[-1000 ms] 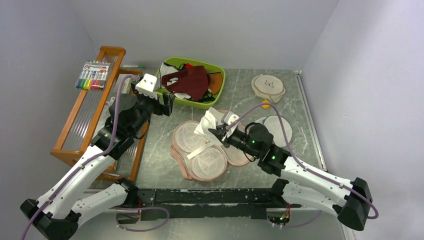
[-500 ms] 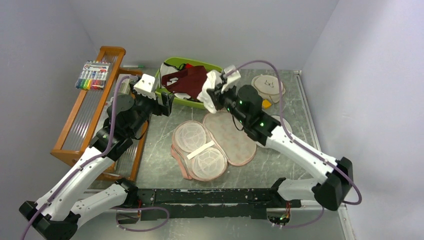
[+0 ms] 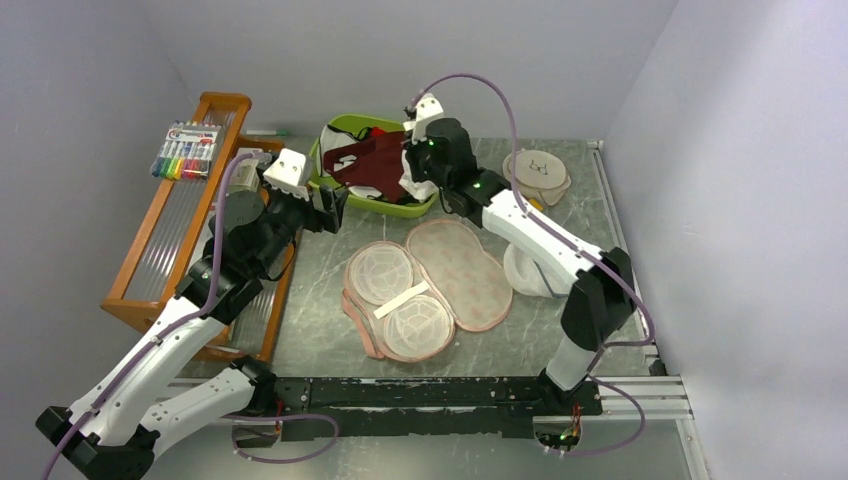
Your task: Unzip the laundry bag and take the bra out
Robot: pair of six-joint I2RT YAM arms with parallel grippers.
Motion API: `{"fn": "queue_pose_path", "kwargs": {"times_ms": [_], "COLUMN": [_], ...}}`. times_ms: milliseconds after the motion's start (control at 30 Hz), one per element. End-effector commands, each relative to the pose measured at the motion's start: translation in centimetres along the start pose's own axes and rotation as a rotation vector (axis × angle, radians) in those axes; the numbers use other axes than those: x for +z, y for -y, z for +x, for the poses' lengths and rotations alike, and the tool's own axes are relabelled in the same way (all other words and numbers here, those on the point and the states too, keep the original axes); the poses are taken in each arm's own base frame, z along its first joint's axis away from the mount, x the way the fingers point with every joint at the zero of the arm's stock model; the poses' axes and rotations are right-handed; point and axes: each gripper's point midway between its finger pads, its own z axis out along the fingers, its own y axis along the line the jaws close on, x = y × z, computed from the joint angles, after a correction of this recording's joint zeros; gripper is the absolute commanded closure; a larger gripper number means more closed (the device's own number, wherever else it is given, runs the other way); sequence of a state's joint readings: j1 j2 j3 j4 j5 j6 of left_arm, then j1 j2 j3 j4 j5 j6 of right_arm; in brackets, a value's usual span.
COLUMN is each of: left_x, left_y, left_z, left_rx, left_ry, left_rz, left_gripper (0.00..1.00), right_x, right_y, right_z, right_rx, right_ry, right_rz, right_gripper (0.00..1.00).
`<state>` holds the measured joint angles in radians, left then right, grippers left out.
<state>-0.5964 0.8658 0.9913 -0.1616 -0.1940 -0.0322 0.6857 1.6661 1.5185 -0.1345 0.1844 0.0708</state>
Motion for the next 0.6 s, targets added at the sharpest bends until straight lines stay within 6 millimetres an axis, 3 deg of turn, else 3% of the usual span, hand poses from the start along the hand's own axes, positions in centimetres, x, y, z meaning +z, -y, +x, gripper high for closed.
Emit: {"fn": "queue_pose_path", "kwargs": {"times_ms": [0, 167, 233, 400, 567], "left_x": [-0.4, -0.4, -0.4, -0.5, -0.7], "left_y": [0.4, 0.7, 0.7, 0.6, 0.5], "left_z": [-2.3, -2.2, -2.2, -2.3, -2.5], "left_rx": [-0.024, -0.029, -0.030, -0.028, -0.028], "left_ry": [0.059, 0.055, 0.055, 0.058, 0.066], "left_rz": [0.031, 0.047, 0.049, 0.044, 0.038], "left_gripper": [0.12, 0.12, 0.12, 0.12, 0.12], "right_x": [2.3, 6.7, 9.3, 13.7, 17.4], "right_y": [0.5, -2.0, -3.3, -5.6, -6.9], "right_z": [0.7, 2.3, 4.4, 6.7, 8.2], "right_rx": [0.012, 0.062, 0.093, 0.182, 0.247], "right_ry": [-0.040, -0.087, -0.142, -0.185, -0.160], "right_rz": [-0.013, -0.108, -0.150, -0.215, -0.238], "right_gripper": [1.00, 1.00, 1.00, 1.00, 0.92]}}
